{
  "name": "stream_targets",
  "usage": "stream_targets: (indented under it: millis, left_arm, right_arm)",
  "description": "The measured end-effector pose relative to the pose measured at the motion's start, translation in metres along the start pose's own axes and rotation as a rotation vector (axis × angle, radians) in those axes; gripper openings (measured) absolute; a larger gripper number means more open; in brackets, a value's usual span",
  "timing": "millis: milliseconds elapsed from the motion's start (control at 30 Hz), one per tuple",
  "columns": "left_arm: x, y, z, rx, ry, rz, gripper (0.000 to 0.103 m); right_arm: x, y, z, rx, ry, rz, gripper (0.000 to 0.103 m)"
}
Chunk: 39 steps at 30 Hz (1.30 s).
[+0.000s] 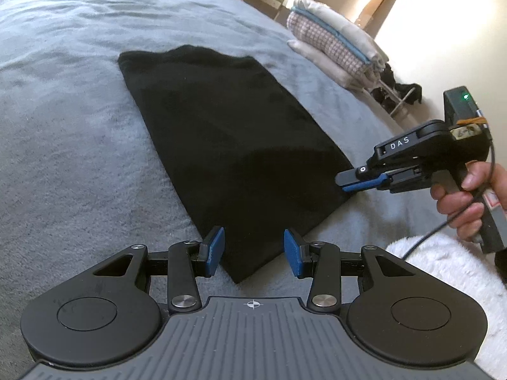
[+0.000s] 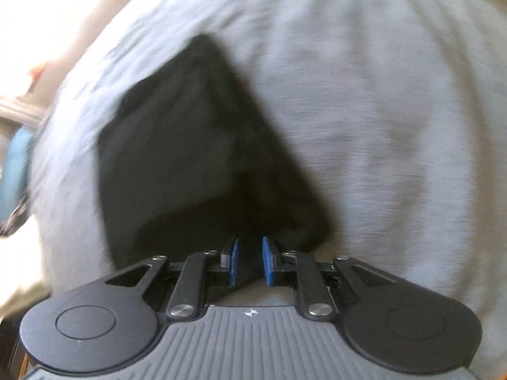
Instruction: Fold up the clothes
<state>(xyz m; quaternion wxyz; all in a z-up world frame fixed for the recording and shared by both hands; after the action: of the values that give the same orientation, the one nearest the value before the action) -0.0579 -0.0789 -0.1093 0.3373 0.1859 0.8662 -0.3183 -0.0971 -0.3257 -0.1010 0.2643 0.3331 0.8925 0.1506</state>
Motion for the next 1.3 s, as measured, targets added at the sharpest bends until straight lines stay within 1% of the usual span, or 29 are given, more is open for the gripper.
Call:
stream_targets:
  millis: [33,100,233,300,400,567,700,867,1000,1100,1167,1233,1300]
  left_arm:
    - [0.001,0.000,0.000,0.000,0.004,0.000,0.041]
    - [0.002,0.001,0.001,-0.001,0.010,-0.003,0.041]
    - [0.002,0.001,0.002,-0.001,0.017,-0.010,0.041]
    - [0.002,0.002,0.002,-0.002,0.019,-0.016,0.041]
    - [0.003,0.003,0.001,-0.003,0.020,-0.022,0.041]
    - [0.003,0.001,-0.002,-0.004,0.019,-0.025,0.041]
    - [0.002,0.001,-0.002,-0.001,0.021,-0.028,0.041]
    - [0.002,0.004,-0.006,-0.005,0.021,-0.032,0.041]
    - [-0.001,0.006,-0.009,-0.016,0.012,-0.039,0.041]
    - [-0.005,0.009,-0.012,-0.031,-0.008,-0.044,0.041]
    - [-0.009,0.012,-0.015,-0.044,-0.025,-0.043,0.041]
    - [-0.014,0.017,-0.017,-0.067,-0.046,-0.037,0.041]
    - [-0.020,0.023,-0.020,-0.096,-0.073,-0.039,0.041]
  right_arm:
    - [-0.001,-0.008,-0.002,-0.005,-0.013,0.047,0.014]
    - [-0.003,-0.018,-0.012,0.021,-0.063,0.101,0.014]
    - [-0.009,-0.020,-0.031,0.077,-0.168,0.100,0.017]
    - [-0.010,-0.014,-0.033,0.057,-0.203,0.103,0.017]
    - [-0.011,0.000,-0.035,-0.028,-0.229,0.127,0.017]
    - [-0.006,0.024,-0.020,-0.127,-0.204,0.130,0.017]
    - [0.004,0.031,-0.010,-0.166,-0.173,0.139,0.018]
    - [0.020,0.029,0.008,-0.205,-0.112,0.211,0.018]
    - [0.023,0.032,0.009,-0.231,-0.105,0.206,0.018]
    - [0.025,0.034,0.010,-0.247,-0.097,0.200,0.018]
    - [0.030,0.034,0.012,-0.259,-0.076,0.218,0.018]
    - [0.035,0.036,0.013,-0.272,-0.054,0.228,0.018]
    - [0.039,0.041,0.014,-0.274,-0.044,0.205,0.018]
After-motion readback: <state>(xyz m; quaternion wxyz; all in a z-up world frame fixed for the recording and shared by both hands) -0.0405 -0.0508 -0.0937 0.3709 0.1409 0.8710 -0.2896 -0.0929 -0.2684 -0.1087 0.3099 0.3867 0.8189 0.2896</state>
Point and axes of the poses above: each gripper's, at about its wrist camera, not at the fingertips, and z roughly the way its jaws point, y to its left, x to its underside, the point moved 4 cm from there along z, roughly the way its jaws point, and after that the axes turned 11 degrees about -y, right-handed, at the moved point
